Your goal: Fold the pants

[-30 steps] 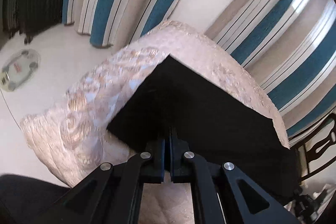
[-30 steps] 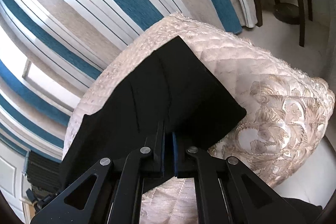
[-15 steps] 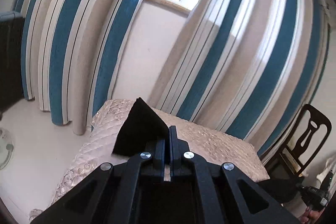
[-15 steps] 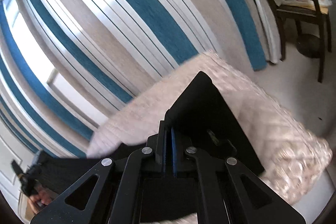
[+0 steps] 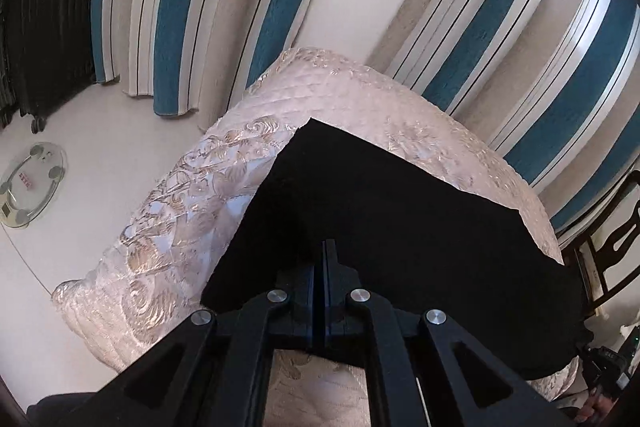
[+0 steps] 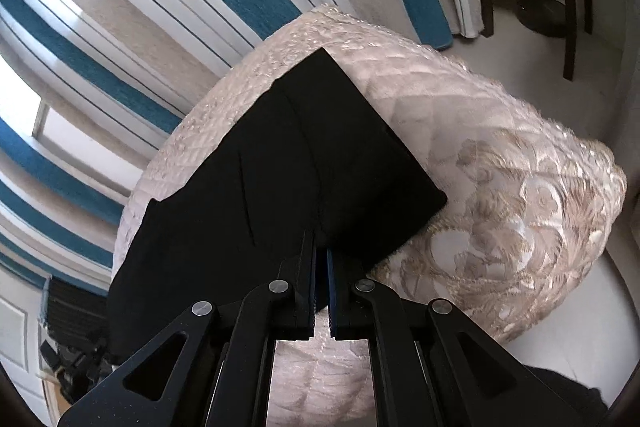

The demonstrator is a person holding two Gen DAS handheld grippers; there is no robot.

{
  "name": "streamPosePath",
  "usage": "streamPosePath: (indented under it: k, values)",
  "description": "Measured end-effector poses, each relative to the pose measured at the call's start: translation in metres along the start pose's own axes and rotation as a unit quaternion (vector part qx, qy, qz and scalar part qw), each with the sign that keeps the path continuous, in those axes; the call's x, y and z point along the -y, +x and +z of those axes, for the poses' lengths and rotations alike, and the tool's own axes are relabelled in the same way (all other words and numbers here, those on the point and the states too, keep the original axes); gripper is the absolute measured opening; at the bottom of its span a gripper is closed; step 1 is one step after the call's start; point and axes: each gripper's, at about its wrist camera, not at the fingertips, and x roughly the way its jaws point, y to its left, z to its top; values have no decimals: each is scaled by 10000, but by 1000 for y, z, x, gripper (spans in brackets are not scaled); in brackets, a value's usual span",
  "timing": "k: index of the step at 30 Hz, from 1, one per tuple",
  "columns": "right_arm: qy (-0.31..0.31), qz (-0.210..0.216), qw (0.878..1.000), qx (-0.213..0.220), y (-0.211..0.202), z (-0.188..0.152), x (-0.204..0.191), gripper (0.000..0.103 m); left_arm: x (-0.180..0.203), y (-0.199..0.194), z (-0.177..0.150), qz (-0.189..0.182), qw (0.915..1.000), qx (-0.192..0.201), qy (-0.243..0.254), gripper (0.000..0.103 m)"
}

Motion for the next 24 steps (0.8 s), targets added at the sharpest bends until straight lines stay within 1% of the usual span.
streamPosePath:
  k: [3,6,10,13,16,17,18,19,20,21,22,23,24]
  values:
    - [-8,-14,9999,112,-8,-3,1,4,1,-3,-7,-12,10000,10,-41,5]
    - [-40,21,9996,280,-16,0,0,4,0,-5,-5,-23,10000,63,-14,5]
    - [96,57,9996,263,-13,0,5,3,2,-6,-4,-18,9999,32,-108,5]
    - [123,36,9995,290,-13,-1,6,3,4,-12,-8,-36,10000,72,-48,5]
    - [60,-25,9998,168,-10,-1,5,3,4,-5,-13,108,9999,-110,64,5]
    - [67,-103,9998,186,-14,-2,2,6,4,-5,-13,176,9997,-140,89,9]
    - [86,-182,9995,233,-19,-3,1,10,4,-8,-14,253,9996,-102,124,10]
    - [98,-350,9988,338,-26,-4,0,14,4,-14,-13,305,9994,-21,141,10]
    - [92,-599,9966,559,-37,-6,-1,14,3,-20,-13,359,9992,50,143,11]
    - [57,-711,9948,722,-45,-7,-2,14,3,-27,-11,472,9986,163,146,11]
    - [-52,-808,9927,898,-52,-8,-5,14,3,-34,-9,623,9975,303,157,12]
    - [-290,-891,9900,1054,-58,-7,-13,14,5,-40,-7,754,9961,435,176,12]
    - [-523,-891,9886,1091,-57,-5,-21,14,8,-43,-4,768,9954,529,214,12]
